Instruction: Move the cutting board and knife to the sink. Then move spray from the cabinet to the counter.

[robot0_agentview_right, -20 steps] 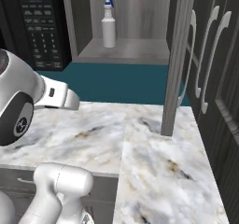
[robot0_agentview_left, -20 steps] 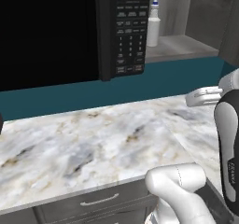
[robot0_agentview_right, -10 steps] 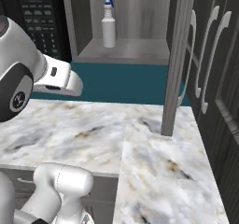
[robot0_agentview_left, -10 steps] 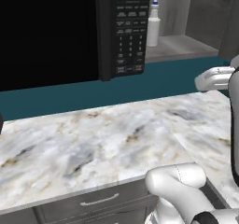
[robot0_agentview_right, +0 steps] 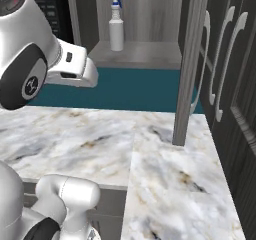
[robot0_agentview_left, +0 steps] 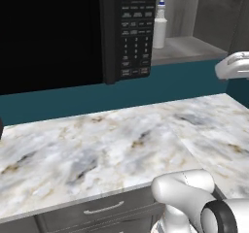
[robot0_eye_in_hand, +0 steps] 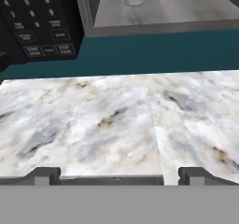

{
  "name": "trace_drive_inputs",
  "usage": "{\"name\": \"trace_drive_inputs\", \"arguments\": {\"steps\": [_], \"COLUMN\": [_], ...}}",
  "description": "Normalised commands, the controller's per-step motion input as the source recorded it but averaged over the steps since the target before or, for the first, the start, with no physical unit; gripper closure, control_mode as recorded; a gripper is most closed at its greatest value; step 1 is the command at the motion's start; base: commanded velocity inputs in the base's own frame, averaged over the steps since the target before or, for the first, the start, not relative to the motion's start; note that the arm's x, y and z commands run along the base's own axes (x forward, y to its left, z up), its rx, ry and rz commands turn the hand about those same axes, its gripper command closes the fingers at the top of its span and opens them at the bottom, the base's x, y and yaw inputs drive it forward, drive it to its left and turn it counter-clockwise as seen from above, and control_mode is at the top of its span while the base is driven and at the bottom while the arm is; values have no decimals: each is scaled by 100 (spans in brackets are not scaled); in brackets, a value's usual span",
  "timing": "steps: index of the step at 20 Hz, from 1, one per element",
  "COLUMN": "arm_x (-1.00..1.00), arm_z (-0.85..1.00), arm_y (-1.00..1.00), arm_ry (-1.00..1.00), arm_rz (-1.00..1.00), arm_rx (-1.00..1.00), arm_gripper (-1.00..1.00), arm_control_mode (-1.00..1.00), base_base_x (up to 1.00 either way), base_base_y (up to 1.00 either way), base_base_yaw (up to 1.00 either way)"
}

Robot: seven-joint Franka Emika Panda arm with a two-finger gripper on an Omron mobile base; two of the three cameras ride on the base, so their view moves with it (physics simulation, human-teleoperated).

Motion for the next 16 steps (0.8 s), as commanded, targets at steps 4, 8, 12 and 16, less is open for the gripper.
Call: {"name": "trace_drive_inputs", "arguments": {"steps": [4, 8, 12, 16], "arm_x": [34, 40, 43, 52], "arm_z": [7, 0, 0, 0], "arm_y": [-5, -1, -2, 0], "arm_ry": [-4, -7, -11, -7], "arm_rz": [11, 12, 10, 5], "arm_rx": [4, 4, 7, 3], "arm_gripper": [-100, -100, -100, -100], "arm_control_mode": [-100, -100, -100, -100], "base_base_x": [0, 0, 0, 0], "base_base_y": [0, 0, 0, 0], "base_base_yaw": [0, 0, 0, 0]}}
